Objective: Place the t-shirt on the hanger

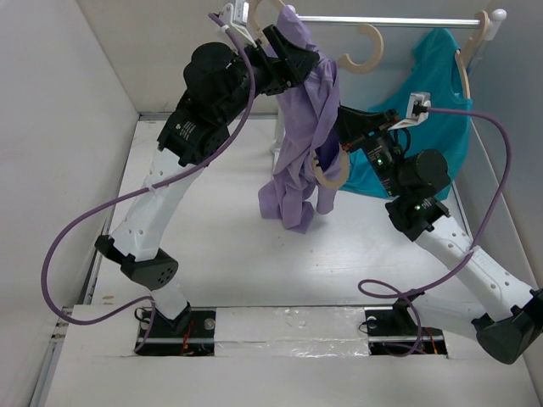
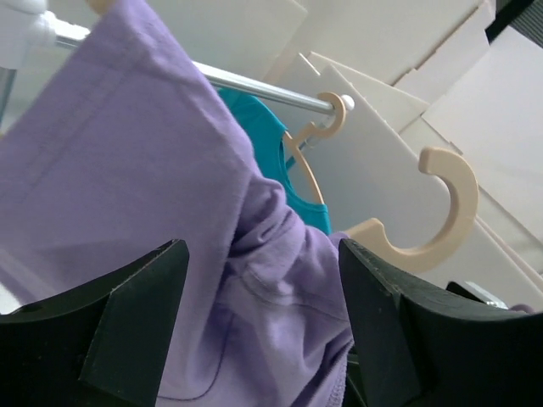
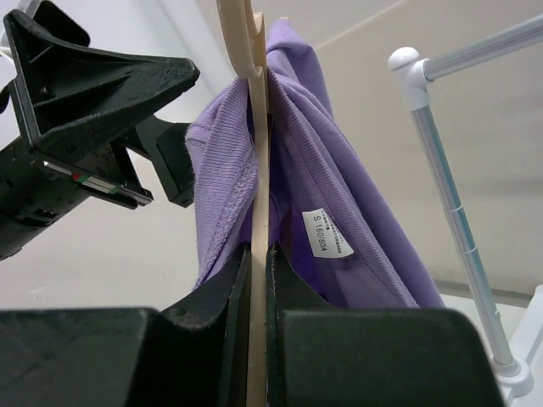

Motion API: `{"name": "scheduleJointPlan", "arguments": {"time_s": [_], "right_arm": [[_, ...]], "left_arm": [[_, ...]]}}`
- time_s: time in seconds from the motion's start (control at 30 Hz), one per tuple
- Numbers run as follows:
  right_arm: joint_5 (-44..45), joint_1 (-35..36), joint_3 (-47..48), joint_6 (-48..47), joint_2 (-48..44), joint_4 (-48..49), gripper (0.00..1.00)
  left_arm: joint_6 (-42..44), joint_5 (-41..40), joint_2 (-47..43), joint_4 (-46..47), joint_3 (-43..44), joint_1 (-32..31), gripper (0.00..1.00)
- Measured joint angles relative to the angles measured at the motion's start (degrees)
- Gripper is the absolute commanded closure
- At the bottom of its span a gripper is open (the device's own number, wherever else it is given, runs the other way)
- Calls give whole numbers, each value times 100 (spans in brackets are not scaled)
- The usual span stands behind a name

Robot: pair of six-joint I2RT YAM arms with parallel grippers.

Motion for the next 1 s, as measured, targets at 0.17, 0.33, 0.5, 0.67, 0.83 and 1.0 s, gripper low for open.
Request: {"name": "scheduleJointPlan", "arguments": {"time_s": [0.17, 0.33, 0.5, 0.67, 0.83, 1.0], "right_arm": [[0, 162, 136, -107, 61, -153, 100], [15, 420, 232, -247, 140, -297, 100], [160, 673, 398, -551, 269, -549, 100], [391, 973, 732, -964, 522, -769, 100], [623, 1217, 850, -1340, 841, -1255, 100], [719, 1270, 852, -1392, 800, -1685, 94]], "left_arm": [[-181, 11, 42, 31, 13, 157, 29], [-249, 59, 210, 168, 22, 177, 29], [-356, 7, 286, 210, -116, 229, 32], [-435, -140, 308, 339, -192, 313, 81], [-579, -118, 155, 723, -619, 236, 100], [-857, 236, -175, 1084, -1464, 490, 100]]}}
